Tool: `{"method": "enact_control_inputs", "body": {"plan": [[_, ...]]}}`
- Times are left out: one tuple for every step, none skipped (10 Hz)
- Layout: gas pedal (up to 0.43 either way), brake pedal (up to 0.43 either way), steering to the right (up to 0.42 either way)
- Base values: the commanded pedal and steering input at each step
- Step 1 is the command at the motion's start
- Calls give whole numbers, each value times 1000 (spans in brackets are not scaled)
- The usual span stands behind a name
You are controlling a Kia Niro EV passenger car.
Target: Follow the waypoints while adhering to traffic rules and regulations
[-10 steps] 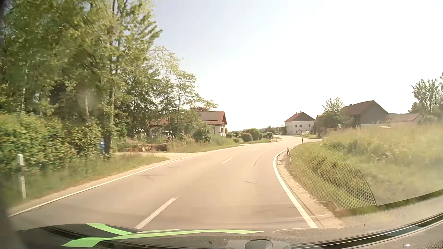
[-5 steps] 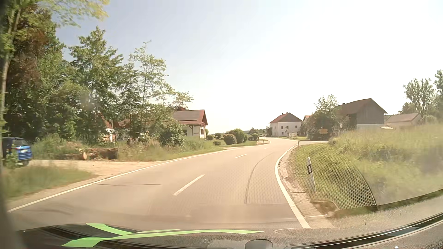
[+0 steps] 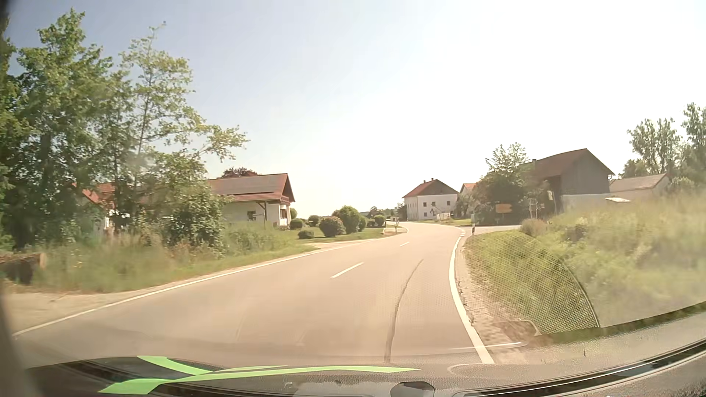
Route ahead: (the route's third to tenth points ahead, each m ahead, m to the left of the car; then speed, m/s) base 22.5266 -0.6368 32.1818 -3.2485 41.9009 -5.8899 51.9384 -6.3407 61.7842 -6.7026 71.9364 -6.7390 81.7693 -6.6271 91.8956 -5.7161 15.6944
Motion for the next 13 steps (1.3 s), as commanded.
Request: {"method": "enact_control_inputs", "body": {"plan": [[169,0,46],[169,0,46],[169,0,46],[169,0,46],[177,0,46],[177,0,45],[177,0,42],[177,0,39],[177,0,37],[177,0,35],[177,0,32],[177,0,27],[177,0,21]]}}
